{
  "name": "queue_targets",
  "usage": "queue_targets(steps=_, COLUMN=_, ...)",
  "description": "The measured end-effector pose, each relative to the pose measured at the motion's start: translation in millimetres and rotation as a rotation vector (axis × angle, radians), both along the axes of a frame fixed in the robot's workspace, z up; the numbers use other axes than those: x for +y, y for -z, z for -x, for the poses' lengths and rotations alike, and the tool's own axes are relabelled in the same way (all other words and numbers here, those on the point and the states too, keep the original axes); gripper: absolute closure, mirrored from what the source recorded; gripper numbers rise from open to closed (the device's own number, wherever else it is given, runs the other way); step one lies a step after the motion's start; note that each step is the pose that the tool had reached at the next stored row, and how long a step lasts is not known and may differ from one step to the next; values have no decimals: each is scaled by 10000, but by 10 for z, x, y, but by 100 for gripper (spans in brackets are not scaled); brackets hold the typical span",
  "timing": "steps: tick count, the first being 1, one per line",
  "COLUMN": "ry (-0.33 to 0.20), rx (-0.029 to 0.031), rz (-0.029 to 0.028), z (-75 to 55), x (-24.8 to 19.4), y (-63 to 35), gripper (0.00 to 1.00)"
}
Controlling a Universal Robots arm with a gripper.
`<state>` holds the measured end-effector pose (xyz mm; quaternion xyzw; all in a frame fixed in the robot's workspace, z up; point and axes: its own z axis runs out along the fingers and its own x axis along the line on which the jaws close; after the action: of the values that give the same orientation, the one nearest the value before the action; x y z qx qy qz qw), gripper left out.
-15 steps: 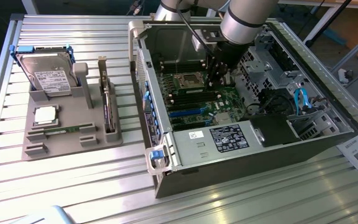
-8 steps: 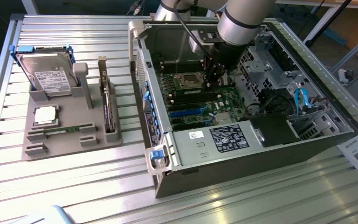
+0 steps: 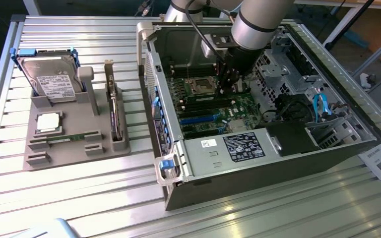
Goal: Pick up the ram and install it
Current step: 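Insert the ram into the slot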
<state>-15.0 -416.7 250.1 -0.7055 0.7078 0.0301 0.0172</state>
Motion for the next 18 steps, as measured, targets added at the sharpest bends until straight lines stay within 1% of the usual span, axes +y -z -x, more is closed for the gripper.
queue_targets(steps=4, ry=10, rx=0, rz=-3, z=0, x=-1, y=6, gripper=88)
queue_targets(steps=7, ry=164, rx=1, rz=1, z=0, x=-4, y=12, gripper=88)
queue_targets(steps=11, ry=165, rx=0, rz=-1, z=0, x=-4, y=13, gripper=88)
queue_targets(steps=18, ry=167, rx=0, rz=-2, z=0, x=-24, y=61, gripper=88)
